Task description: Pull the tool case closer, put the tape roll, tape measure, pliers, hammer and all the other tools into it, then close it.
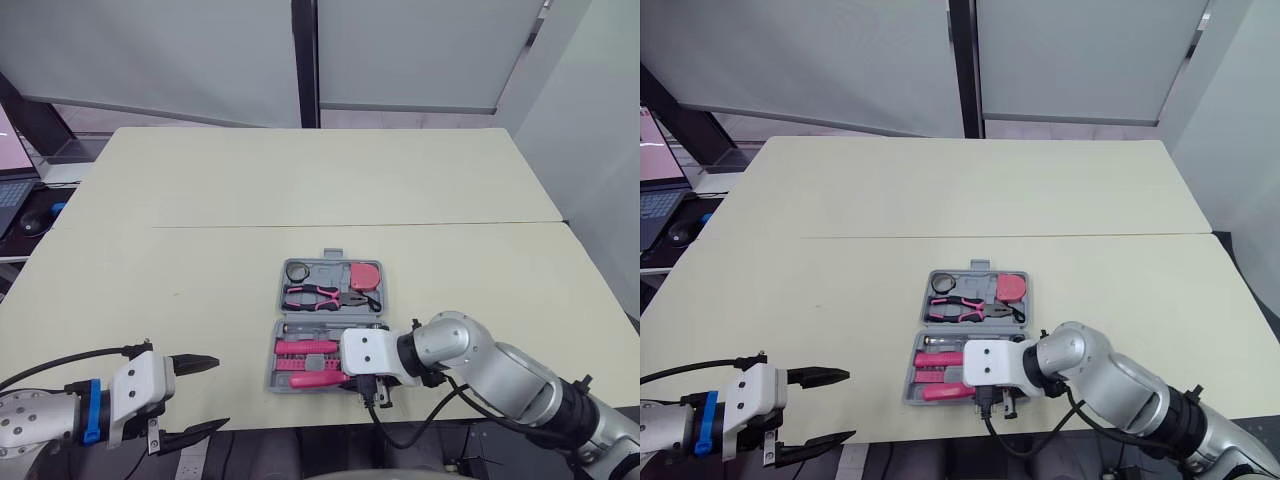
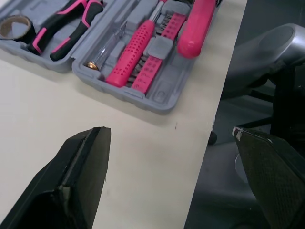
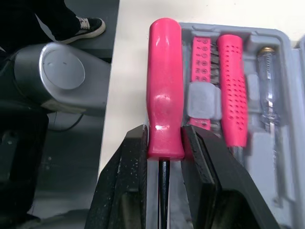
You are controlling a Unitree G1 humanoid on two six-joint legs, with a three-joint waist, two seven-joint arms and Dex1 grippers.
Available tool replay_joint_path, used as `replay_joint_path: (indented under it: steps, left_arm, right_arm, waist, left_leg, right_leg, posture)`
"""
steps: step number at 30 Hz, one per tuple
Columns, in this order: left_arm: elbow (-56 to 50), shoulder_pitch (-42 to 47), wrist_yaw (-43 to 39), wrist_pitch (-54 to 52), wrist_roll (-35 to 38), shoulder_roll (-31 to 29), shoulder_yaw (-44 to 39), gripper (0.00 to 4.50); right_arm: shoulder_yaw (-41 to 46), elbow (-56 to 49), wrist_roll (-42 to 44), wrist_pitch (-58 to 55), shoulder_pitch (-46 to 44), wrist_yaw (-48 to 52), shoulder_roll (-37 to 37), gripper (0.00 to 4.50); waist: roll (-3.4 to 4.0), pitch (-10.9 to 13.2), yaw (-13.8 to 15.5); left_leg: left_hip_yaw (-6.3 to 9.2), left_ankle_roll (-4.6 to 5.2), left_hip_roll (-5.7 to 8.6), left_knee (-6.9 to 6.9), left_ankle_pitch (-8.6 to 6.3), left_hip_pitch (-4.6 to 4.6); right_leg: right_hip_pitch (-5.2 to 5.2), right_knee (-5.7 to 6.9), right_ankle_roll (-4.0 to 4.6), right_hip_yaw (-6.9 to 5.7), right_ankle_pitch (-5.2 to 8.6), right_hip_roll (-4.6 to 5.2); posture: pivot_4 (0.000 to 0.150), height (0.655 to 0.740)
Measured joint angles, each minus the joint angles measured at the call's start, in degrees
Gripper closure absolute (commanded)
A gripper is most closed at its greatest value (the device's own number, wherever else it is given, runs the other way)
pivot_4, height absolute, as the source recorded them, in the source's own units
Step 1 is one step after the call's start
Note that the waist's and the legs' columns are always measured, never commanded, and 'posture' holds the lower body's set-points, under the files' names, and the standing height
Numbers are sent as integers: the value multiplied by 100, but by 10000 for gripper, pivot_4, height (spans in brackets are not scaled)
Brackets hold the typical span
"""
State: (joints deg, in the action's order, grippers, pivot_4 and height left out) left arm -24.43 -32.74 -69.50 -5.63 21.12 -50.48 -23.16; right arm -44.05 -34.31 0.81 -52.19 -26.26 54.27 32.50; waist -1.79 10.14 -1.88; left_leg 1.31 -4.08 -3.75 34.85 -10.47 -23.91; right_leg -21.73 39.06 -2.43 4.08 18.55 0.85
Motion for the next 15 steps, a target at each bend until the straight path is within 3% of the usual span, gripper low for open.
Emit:
replay_joint_path:
  steps: [15]
  left_arm:
    - [-2, 82, 20, -12, -185, -3, 38, 0]
  right_arm:
    - [-452, 910, -156, 112, -239, -456, -609, 35356]
  waist:
    - [-5, -3, -4]
  left_leg:
    - [0, 0, -1, -2, 0, 0]
  right_leg:
    - [-3, 2, -1, -1, -2, -2]
  posture:
    - [1500, 7400]
